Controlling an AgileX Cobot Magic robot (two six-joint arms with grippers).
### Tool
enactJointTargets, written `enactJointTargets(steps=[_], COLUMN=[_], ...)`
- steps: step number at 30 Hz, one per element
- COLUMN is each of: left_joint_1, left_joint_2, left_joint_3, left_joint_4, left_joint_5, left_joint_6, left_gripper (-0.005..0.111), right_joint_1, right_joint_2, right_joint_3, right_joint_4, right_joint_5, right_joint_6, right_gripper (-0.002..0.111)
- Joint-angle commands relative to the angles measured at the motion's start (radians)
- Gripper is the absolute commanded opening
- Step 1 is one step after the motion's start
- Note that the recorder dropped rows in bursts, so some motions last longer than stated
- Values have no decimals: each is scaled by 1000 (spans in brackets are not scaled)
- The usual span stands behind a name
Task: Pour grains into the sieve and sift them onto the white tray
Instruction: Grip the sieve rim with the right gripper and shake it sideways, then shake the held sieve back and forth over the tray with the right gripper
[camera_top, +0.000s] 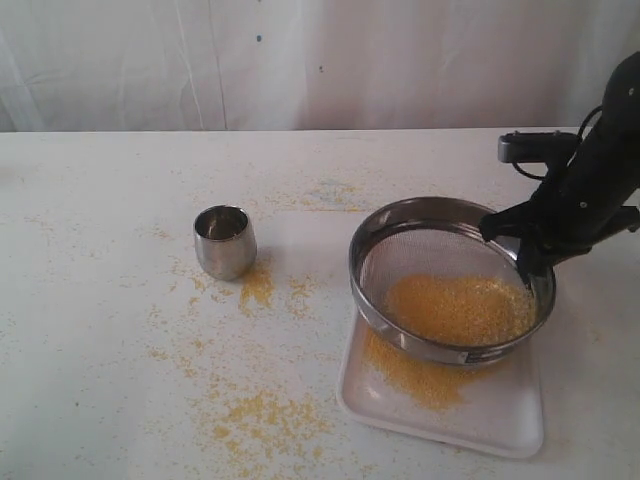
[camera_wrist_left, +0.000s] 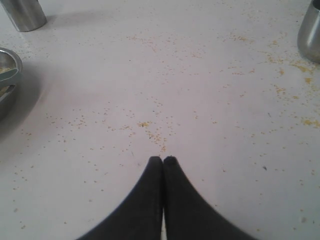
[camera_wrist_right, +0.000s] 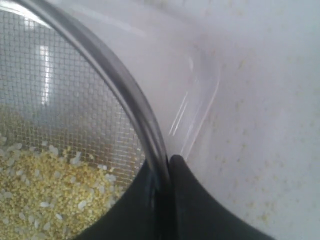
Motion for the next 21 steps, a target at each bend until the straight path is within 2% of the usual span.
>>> enactJointTargets(steps=[1, 3, 7, 11, 14, 15, 16, 17, 18, 20, 21], left_joint_1=[0, 0, 0, 0, 0, 0, 0, 0, 0, 0, 0], left_joint_2=[-4, -4, -4, -4, -4, -4, -4, -4, -4, -4, -4], left_joint_3=[3, 3, 3, 3, 3, 3, 3, 3, 3, 3, 3], left_joint_4=[-6, -6, -6, -6, -6, -6, -6, -6, -6, -6, -6], left_joint_5=[3, 3, 3, 3, 3, 3, 3, 3, 3, 3, 3], left_joint_6=[-7, -7, -7, -7, -7, -7, -7, -7, -7, -7, -7], left_gripper=[0, 0, 0, 0, 0, 0, 0, 0, 0, 0, 0], right_joint_1=[-3, 0, 0, 0, 2, 2, 2, 4, 5, 5, 5], right_joint_2=[-6, -6, 0, 0, 8, 8, 3, 3, 3, 7, 5], right_joint_3=[-9, 14, 31, 37, 47, 47, 45, 55, 60, 59, 59], right_joint_4=[21, 54, 55, 68, 68, 68, 68, 68, 69, 55, 58], right_joint_5=[78, 92, -104, 2, -129, -88, 55, 93, 64, -104, -58], right_joint_6=[43, 40, 39, 71, 67, 74, 67, 60, 42, 59, 99], right_gripper=[0, 0, 0, 0, 0, 0, 0, 0, 0, 0, 0])
